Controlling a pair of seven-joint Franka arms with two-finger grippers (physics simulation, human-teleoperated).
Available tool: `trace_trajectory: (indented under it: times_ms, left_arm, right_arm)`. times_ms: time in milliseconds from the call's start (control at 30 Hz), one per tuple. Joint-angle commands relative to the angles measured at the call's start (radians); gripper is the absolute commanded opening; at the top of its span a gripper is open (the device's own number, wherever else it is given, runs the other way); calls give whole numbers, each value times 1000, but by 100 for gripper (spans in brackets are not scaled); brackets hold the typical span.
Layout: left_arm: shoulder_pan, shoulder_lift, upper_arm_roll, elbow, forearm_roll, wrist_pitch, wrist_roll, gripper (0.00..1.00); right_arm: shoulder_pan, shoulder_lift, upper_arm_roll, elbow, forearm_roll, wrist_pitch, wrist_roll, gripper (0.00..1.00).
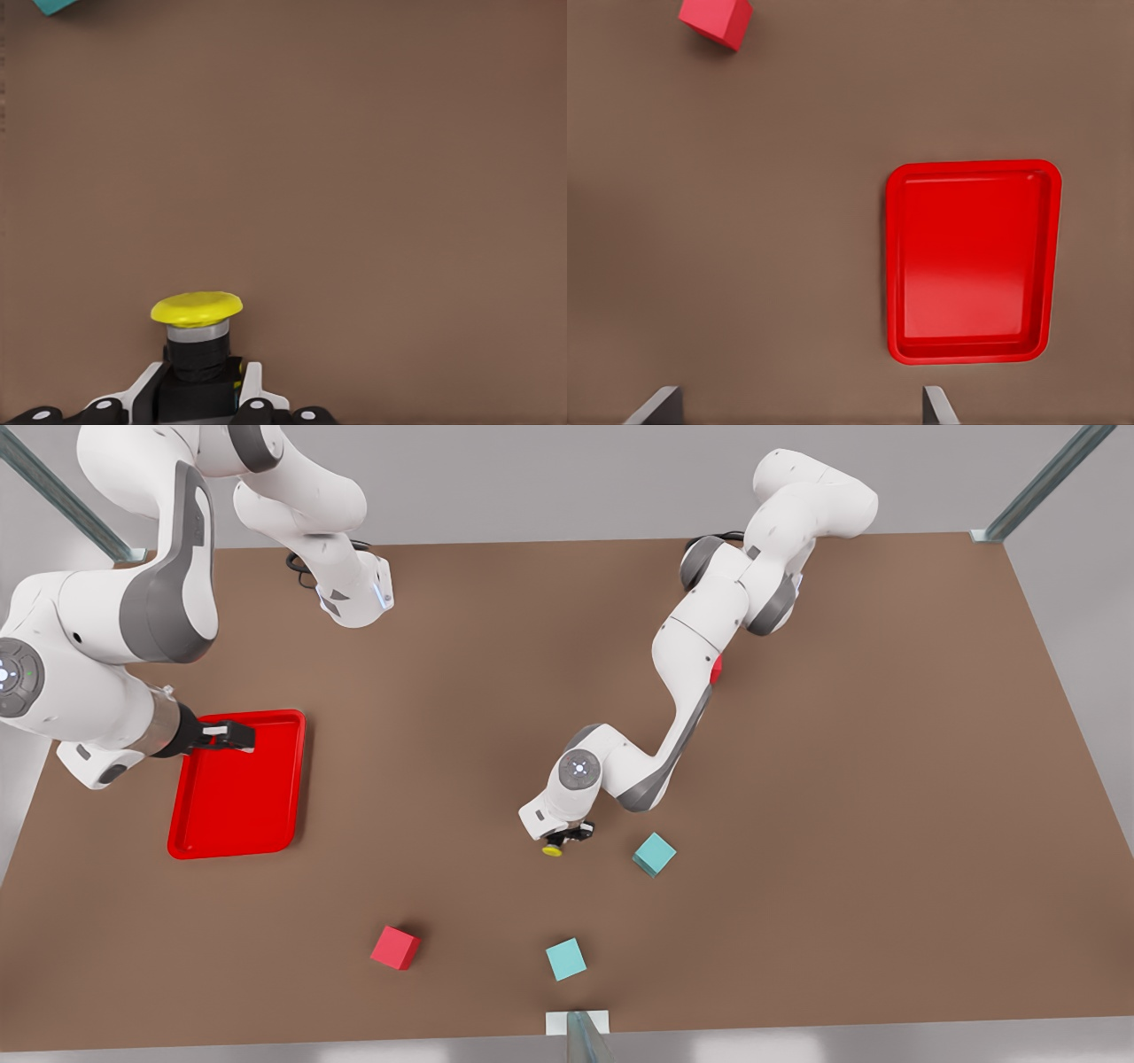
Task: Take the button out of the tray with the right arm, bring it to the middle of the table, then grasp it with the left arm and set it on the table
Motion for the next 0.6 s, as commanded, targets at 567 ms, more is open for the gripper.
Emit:
trace_trajectory:
  times_ms: [567]
  left_arm:
    - [-1,-8,9,1,2,-40,-53,52]
  right_arm:
    - [0,-1,0,1,2,-2,-2,100]
